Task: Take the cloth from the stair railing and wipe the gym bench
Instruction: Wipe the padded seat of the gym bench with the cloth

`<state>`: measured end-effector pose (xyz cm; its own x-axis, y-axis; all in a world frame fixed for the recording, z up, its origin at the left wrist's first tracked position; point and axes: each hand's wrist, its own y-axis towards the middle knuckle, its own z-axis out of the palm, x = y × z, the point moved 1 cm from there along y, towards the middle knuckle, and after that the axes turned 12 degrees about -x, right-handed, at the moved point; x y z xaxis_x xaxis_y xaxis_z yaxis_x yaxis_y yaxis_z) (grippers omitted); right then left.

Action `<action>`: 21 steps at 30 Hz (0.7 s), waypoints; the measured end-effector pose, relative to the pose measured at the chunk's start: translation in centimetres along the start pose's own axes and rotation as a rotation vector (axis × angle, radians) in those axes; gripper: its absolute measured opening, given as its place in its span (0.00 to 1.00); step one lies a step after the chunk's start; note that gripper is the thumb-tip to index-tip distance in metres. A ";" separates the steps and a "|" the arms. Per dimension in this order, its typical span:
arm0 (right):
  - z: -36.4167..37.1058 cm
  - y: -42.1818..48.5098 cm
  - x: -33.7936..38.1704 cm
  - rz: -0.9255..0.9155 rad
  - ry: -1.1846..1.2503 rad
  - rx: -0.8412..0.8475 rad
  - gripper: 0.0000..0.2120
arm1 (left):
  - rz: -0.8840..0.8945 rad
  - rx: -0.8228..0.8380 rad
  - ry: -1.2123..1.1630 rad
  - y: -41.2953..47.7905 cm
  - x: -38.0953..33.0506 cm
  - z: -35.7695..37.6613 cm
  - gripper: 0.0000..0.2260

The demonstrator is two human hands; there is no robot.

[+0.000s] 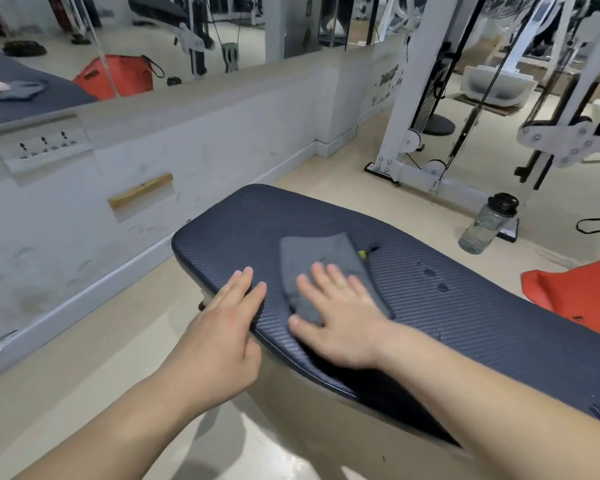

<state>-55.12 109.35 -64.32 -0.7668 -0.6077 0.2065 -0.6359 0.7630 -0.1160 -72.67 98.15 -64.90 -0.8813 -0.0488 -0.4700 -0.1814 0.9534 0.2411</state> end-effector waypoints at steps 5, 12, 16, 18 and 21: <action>-0.3 -2.0 0.4 -0.238 0.005 0.004 0.35 | 0.003 -0.026 -0.015 0.7 -0.8 0.9 0.36; -0.6 1.1 -5.7 0.183 -0.042 -0.072 0.36 | 0.056 -0.006 0.009 0.6 -2.3 1.1 0.28; 0.2 -1.9 -1.2 -0.076 -0.007 0.026 0.35 | 0.127 -0.025 0.038 0.6 -2.6 0.9 0.34; 0.0 -3.2 -0.4 -0.266 0.045 0.104 0.35 | 0.240 0.073 0.081 0.5 -2.8 1.1 0.38; -2.9 -4.2 -2.7 -0.285 0.363 0.257 0.32 | 0.311 0.216 0.098 0.4 -3.6 1.8 0.39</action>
<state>-50.14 108.39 -61.58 -0.5099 -0.6332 0.5823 -0.8505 0.4724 -0.2311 -68.77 99.25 -64.68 -0.9189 0.2346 -0.3170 0.1883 0.9673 0.1699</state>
